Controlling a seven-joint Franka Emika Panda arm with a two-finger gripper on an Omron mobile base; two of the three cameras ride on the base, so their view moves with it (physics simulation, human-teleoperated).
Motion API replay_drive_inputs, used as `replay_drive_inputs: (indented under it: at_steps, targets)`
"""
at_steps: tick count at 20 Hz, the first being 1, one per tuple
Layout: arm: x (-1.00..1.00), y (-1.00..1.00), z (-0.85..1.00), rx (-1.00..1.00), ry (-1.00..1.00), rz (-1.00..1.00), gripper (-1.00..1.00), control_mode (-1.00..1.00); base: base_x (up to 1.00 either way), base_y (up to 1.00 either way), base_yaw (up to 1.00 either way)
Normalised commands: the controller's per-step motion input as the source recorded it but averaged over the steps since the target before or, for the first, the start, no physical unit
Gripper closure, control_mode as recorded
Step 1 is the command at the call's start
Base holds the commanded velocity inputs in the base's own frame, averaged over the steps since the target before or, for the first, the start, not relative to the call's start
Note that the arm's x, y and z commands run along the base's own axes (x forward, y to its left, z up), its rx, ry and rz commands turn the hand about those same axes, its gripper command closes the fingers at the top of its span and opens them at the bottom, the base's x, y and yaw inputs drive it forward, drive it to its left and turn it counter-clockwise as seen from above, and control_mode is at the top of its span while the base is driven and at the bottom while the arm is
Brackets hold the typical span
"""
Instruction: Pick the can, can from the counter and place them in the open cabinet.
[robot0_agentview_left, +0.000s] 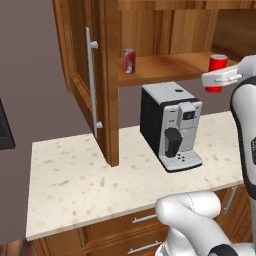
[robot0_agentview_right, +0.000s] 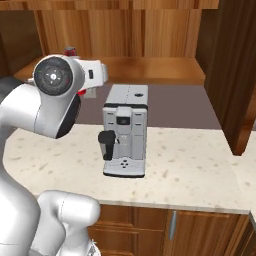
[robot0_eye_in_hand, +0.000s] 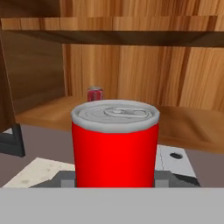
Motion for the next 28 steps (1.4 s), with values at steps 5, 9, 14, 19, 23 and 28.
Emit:
replay_drive_inputs:
  at_steps: [5, 9, 14, 19, 23, 28]
  targets:
    - [0.51, 0.15, 0.03, 0.0, -0.04, 0.0, 1.0, -1.0, 0.0, 0.0, 0.0]
    - [0.55, 0.14, 0.0, 0.0, -0.02, 0.0, 1.0, -1.0, 0.0, 0.0, 0.0]
    - [0.52, 0.12, 0.0, 0.0, -0.09, 0.0, 1.0, -1.0, 0.0, 0.0, 0.0]
    - [0.58, 0.05, 0.0, 0.0, -0.03, 0.0, 1.0, -1.0, 0.0, 0.0, 0.0]
    - [0.6, 0.01, -0.03, 0.0, -0.03, 0.0, 1.0, -1.0, 0.0, 0.0, 0.0]
    - [0.61, 0.0, -0.06, 0.0, 0.0, 0.01, 1.0, -1.0, 0.0, 0.0, 0.0]
